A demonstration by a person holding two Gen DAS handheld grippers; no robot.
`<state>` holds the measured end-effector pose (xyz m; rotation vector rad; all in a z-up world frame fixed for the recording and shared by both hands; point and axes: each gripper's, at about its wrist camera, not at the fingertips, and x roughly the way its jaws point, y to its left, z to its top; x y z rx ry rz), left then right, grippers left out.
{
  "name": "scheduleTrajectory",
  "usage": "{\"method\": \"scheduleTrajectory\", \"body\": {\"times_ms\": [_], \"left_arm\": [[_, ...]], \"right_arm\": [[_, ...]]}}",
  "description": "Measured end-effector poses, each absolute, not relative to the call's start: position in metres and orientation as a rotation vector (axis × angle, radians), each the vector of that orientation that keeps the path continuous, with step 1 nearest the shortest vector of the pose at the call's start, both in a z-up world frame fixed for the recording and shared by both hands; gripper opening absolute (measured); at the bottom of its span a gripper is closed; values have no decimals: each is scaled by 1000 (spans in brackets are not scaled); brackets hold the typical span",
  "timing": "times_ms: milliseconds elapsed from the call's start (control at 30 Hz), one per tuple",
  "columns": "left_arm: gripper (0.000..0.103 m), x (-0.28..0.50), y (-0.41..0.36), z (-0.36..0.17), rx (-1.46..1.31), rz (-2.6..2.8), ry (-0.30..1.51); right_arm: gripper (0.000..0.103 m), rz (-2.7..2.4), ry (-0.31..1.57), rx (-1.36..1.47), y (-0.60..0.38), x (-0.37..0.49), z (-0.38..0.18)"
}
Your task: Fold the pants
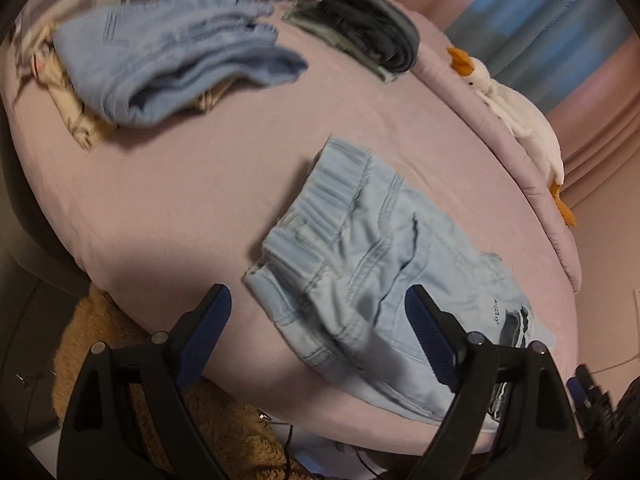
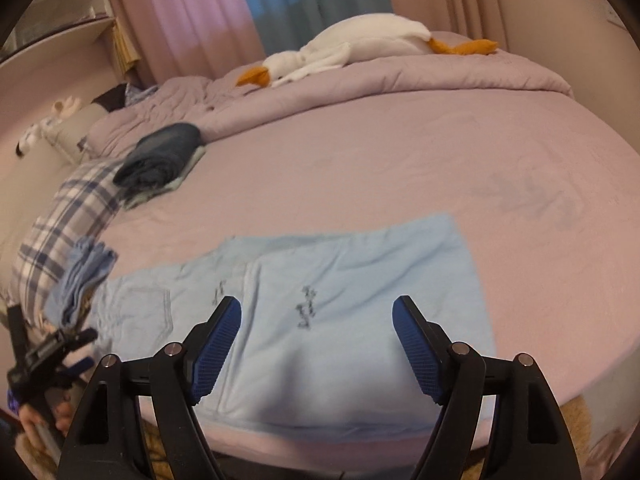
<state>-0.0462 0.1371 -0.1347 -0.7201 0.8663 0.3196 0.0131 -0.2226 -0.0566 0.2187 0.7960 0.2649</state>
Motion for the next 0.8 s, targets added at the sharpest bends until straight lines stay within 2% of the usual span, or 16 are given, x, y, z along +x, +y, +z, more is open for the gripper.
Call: {"method": "scheduleTrajectory", "body": {"times_ms": [200,467,500,533,567,733,800], "left_arm": [[88,-47,141,-142,-755,295,873],[84,-30,138,-145,-769,225,876],[79,-29,139,-146,-780,222,878],[69,-27,140,-146,-792,227,880],[66,-25,142,-147,-802,232,882],[28,-23,148,-155,-955,155,873],[26,-24,143,-147,-953,166,863]], "right_arm": [[78,294,901,282,-216,15,-81],[78,300,906,328,-221,14,-84],[78,302,910,332,-221,14,-85],[78,303,916,336,-223,15,-87],[78,304,921,341,-222,15,-88],[78,319,925,366,-224,15,-90],[78,305,918,362,-227,14,-88]]}}
